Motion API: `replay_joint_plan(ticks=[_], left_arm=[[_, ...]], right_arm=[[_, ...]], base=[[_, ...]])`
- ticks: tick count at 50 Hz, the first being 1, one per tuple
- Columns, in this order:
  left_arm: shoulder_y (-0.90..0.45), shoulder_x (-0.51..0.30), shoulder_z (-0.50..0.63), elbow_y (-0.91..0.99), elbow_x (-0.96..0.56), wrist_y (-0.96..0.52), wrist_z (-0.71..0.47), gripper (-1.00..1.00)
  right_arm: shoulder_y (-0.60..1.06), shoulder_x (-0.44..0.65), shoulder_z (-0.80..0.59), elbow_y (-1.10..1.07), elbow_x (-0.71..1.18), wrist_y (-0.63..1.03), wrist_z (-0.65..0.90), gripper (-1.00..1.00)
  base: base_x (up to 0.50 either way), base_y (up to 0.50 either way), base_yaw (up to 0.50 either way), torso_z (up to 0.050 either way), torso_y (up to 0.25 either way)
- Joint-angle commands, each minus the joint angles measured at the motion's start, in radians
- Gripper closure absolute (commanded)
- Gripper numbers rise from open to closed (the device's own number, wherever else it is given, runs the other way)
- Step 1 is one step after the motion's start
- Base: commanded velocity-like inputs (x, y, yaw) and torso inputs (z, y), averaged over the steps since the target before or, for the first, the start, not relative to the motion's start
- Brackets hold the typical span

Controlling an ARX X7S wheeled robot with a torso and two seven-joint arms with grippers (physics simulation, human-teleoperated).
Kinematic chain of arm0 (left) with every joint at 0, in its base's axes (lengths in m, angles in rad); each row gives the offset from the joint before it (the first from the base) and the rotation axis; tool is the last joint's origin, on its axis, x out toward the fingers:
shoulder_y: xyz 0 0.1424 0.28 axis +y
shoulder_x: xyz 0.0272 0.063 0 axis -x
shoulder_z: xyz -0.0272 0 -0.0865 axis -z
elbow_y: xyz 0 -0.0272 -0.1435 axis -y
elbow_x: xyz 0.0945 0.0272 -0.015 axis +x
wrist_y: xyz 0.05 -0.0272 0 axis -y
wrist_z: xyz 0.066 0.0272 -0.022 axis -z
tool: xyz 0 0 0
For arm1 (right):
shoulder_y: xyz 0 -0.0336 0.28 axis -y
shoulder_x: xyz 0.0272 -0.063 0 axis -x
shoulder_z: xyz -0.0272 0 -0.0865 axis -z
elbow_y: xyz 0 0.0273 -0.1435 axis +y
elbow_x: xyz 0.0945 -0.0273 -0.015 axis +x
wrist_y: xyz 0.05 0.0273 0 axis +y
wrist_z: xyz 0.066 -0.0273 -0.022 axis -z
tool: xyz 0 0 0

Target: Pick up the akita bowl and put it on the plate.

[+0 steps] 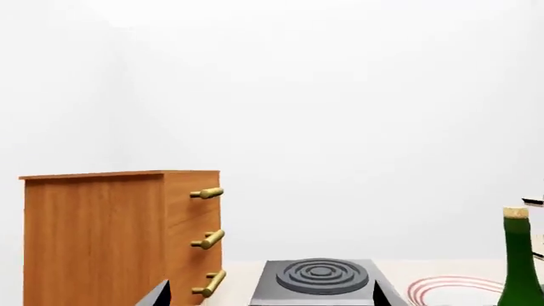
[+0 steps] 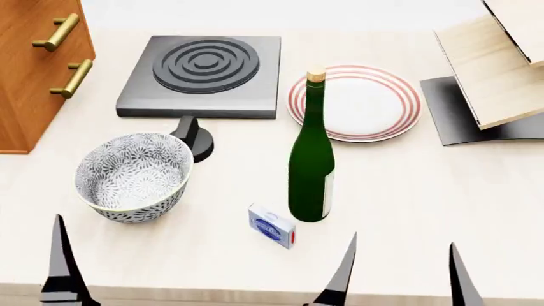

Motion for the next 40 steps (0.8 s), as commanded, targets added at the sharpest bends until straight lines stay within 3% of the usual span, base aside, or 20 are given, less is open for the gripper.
replay_joint_plan(ticks=[1,13,40], left_arm=[[0.012,-0.020,-0.040,0.085,-0.032,0.008,-0.040,-1.00],[0.020,-0.038,-0.090,0.087,-0.069,0.019,-0.077,-1.00],[0.038,-0.056,-0.082,0.082,-0.081,0.054,-0.121,-1.00]], right_arm=[[-0.015,0.019,0.023,-0.081,0.031,0.012,0.033,-1.00],[-0.003,0.034,0.052,-0.040,0.064,0.002,0.064,-1.00],[-0.019,0.061,0.037,-0.032,0.094,-0.026,0.098,-1.00]], base=[[0.00,0.00,0.00,0.000,0.000],[0.00,0.00,0.00,0.000,0.000],[0.00,-0.03,0.00,0.000,0.000]])
